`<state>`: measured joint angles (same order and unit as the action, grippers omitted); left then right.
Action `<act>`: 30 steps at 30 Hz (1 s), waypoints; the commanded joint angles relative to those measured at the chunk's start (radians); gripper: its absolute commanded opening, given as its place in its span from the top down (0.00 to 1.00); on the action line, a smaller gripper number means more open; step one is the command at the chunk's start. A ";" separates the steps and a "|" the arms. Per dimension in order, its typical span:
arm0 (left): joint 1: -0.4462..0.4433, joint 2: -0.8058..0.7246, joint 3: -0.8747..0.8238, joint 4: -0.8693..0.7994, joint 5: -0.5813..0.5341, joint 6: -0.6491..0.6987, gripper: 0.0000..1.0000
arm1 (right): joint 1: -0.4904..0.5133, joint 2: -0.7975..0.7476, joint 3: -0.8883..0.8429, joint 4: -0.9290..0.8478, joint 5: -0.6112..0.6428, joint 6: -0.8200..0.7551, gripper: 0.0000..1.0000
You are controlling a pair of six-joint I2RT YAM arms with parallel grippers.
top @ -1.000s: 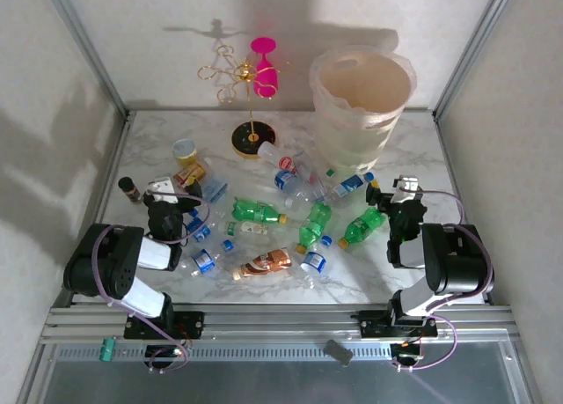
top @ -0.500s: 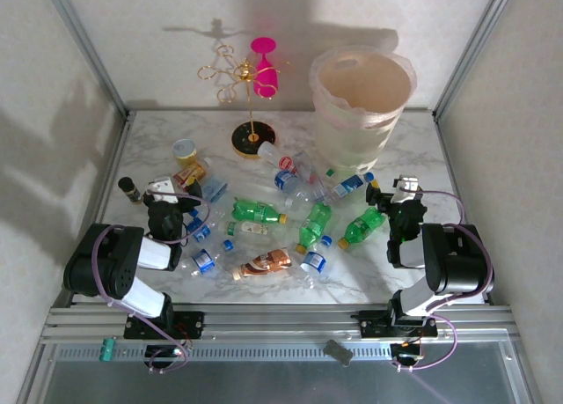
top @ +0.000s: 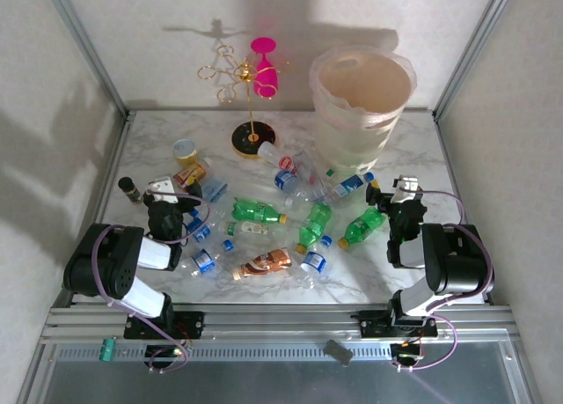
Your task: Put the plastic bottles in the bin
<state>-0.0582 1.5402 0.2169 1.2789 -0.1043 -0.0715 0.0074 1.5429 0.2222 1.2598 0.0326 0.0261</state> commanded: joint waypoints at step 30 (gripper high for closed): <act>-0.646 -0.959 0.415 -1.283 -0.198 -0.339 0.01 | 0.518 -0.880 0.653 -1.637 0.442 0.470 0.01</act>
<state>-0.6945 0.6243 0.5308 0.4198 -0.1200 -0.1154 0.5243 0.6685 0.7696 0.0780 0.3305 0.2028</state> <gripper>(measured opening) 0.993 0.988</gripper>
